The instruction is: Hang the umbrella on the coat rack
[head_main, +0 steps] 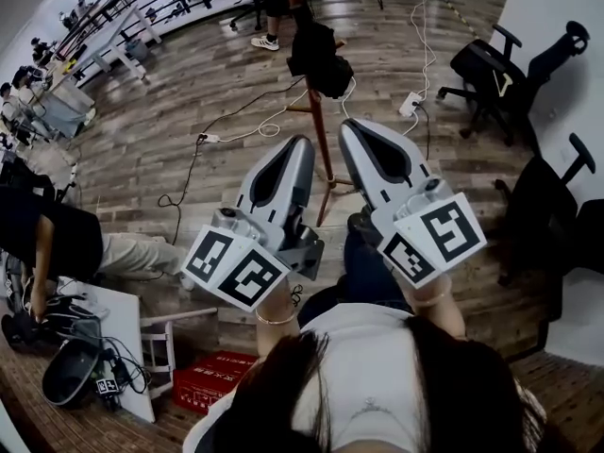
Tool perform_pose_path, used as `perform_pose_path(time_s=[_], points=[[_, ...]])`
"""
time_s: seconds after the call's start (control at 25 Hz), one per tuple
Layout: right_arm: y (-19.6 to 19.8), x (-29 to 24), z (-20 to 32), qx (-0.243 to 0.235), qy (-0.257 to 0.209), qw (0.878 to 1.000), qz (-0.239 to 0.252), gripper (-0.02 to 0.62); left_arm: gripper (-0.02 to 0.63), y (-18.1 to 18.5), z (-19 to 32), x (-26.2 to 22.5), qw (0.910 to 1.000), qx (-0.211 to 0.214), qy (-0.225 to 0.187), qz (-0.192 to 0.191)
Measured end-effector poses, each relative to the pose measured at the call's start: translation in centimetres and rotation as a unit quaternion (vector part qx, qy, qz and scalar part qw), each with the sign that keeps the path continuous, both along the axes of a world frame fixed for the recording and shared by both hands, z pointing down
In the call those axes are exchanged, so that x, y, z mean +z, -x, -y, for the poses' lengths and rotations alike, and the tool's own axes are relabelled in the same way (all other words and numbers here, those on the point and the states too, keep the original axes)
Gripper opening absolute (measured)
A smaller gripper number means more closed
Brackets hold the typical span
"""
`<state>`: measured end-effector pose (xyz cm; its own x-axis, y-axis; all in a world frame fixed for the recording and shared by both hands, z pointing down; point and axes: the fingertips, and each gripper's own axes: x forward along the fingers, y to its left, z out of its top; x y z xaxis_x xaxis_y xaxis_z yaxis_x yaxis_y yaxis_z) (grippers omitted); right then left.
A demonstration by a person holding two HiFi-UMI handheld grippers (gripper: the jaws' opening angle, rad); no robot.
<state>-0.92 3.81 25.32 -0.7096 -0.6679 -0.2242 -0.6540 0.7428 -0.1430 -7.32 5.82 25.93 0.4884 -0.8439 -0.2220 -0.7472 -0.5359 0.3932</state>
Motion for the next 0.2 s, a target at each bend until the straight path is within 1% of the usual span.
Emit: perform_pose_path(time_s=[0.2], points=[[-0.27, -0.11, -0.64, 0.001, -0.005, 1.0, -0.006, 0.035, 0.012, -0.44, -0.39, 0.22, 1.0, 0.004, 0.0, -0.007]])
